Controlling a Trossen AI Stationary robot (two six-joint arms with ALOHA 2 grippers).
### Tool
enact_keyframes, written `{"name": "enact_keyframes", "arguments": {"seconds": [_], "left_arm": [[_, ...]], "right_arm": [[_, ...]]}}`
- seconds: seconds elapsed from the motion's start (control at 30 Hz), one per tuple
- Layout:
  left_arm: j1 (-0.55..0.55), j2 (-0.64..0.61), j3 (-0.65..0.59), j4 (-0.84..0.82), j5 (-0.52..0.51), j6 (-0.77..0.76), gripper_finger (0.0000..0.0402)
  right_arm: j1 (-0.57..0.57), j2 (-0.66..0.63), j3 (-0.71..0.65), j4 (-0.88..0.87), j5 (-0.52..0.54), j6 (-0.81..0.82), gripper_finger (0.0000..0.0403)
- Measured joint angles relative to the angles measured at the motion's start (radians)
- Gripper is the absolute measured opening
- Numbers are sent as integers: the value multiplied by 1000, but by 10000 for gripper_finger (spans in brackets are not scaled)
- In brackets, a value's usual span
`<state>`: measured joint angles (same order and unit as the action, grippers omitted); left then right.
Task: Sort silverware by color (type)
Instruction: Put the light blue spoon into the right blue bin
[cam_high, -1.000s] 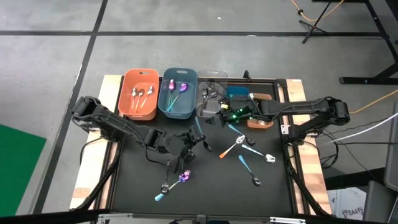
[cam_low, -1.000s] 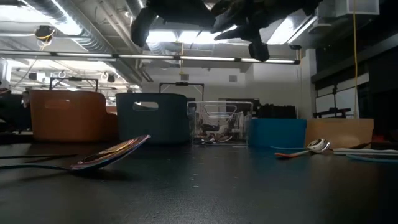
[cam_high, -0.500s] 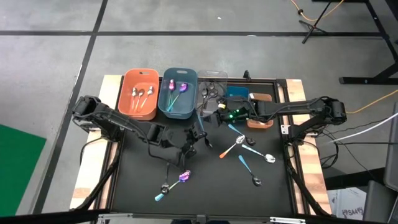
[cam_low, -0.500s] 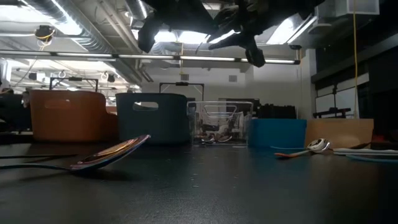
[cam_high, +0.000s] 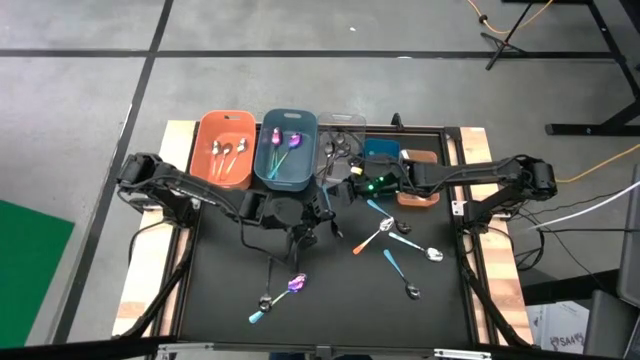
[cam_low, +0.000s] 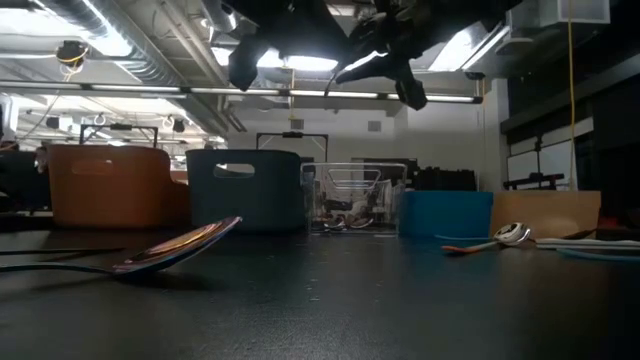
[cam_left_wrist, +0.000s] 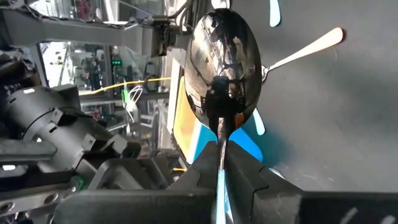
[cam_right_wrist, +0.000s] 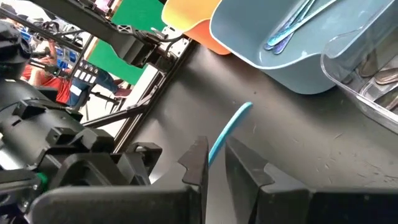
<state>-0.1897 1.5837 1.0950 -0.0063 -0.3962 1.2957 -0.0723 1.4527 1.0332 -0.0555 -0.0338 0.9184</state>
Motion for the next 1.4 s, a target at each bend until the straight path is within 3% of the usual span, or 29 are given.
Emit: {"name": "enact_keyframes", "arguments": {"seconds": [0.27,1.4], "left_arm": [[2,0,0,0,3,0,6],[17,0,0,0,43,20,6]], "right_arm": [[0,1,0,-26,53,-1,46],[1,7,0,-24,26,72,46]]}}
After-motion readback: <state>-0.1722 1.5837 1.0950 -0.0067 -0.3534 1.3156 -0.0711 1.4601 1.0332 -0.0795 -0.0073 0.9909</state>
